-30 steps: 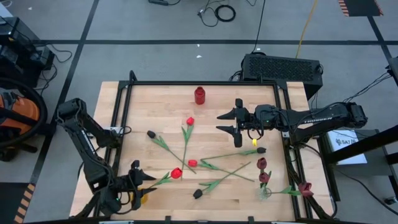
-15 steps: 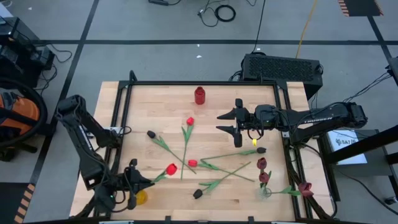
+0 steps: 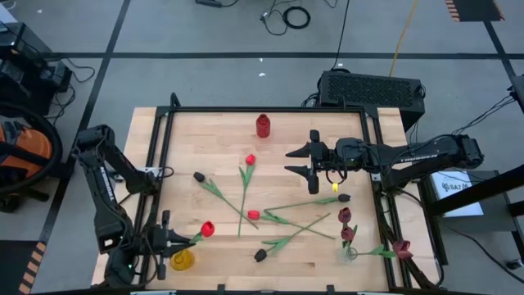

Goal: Sort flowers into vase by color
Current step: Put the top right red flower into the yellow vase

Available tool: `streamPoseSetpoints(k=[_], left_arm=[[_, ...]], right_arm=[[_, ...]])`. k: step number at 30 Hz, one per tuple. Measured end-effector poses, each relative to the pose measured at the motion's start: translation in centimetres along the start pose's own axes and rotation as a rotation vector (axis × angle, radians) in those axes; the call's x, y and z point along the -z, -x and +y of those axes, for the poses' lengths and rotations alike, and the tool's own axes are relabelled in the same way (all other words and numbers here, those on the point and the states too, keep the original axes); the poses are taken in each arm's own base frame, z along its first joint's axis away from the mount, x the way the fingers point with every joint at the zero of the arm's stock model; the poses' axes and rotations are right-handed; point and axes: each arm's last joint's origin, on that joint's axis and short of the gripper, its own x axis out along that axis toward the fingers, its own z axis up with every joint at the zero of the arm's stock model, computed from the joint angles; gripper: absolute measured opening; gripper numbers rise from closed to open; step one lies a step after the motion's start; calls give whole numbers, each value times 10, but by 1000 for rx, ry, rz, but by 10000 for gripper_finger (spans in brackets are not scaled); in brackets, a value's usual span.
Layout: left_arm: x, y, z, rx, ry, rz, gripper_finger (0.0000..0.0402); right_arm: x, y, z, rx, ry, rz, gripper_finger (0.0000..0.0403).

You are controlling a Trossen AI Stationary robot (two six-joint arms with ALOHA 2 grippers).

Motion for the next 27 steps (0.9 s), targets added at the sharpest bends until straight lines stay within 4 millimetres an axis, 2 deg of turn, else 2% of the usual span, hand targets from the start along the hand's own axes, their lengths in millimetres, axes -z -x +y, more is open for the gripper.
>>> streamPoseSetpoints(k=[8,12,21,24,27], left_arm=[[16,2,-11,-22,-78,-62,41],[22,3,-14,-17,-86,-60,77],[27,2,-16,-16,-78,-56,192],[27,4,-17,-4,-69,-45,208],[28,4,-17,6,-54,-29,207]], right_arm=[[0,0,0,0,-1,0,180],[0,0,0,0,-1,0,180],[0,0,0,-2,-6,2,180],[0,0,0,-3,-6,2,180],[0,0,0,-3,-6,2,180]])
